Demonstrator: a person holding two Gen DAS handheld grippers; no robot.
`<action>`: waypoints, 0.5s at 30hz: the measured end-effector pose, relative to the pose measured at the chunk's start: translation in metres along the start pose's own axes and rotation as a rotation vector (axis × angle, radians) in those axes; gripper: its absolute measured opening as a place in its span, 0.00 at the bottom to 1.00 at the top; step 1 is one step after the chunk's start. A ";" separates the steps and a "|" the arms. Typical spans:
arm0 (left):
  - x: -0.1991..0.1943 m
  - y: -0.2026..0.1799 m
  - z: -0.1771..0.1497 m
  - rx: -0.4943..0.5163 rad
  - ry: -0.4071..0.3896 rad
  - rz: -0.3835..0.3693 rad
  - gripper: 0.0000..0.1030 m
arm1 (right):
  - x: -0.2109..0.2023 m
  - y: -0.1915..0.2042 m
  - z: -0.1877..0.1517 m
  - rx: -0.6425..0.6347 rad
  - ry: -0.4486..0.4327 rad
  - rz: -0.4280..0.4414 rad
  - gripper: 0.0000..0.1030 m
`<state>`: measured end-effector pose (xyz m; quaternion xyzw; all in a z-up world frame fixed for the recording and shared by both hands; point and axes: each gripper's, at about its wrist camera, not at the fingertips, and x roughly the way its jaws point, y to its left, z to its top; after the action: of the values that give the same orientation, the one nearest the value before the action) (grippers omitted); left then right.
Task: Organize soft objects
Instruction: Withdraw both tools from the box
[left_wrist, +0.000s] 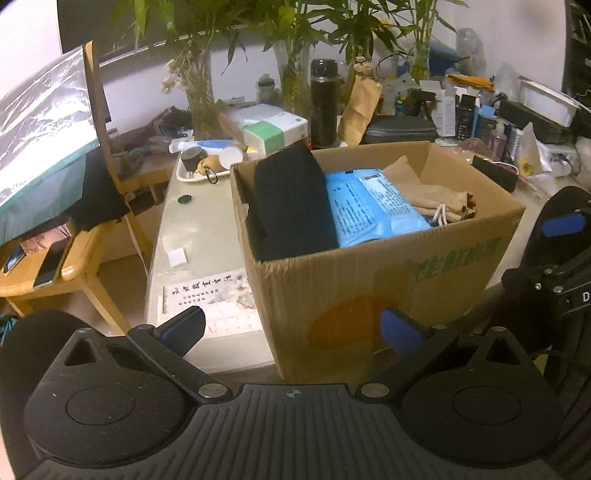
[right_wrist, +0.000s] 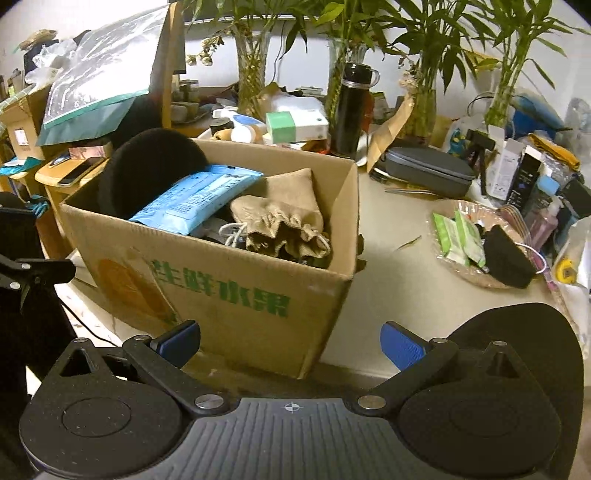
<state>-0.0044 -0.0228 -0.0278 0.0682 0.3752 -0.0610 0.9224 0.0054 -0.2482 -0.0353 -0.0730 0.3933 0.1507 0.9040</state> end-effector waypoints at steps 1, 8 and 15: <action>0.000 0.000 0.000 -0.005 -0.003 0.003 1.00 | 0.000 0.001 0.000 -0.004 -0.003 -0.003 1.00; 0.000 0.004 0.000 -0.040 -0.008 -0.001 1.00 | 0.002 0.004 -0.003 -0.027 -0.002 -0.015 1.00; 0.002 0.006 0.000 -0.052 0.000 0.003 1.00 | 0.004 0.005 -0.003 -0.028 0.003 -0.018 1.00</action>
<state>-0.0022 -0.0168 -0.0285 0.0446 0.3765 -0.0497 0.9240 0.0040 -0.2430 -0.0398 -0.0896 0.3919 0.1478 0.9036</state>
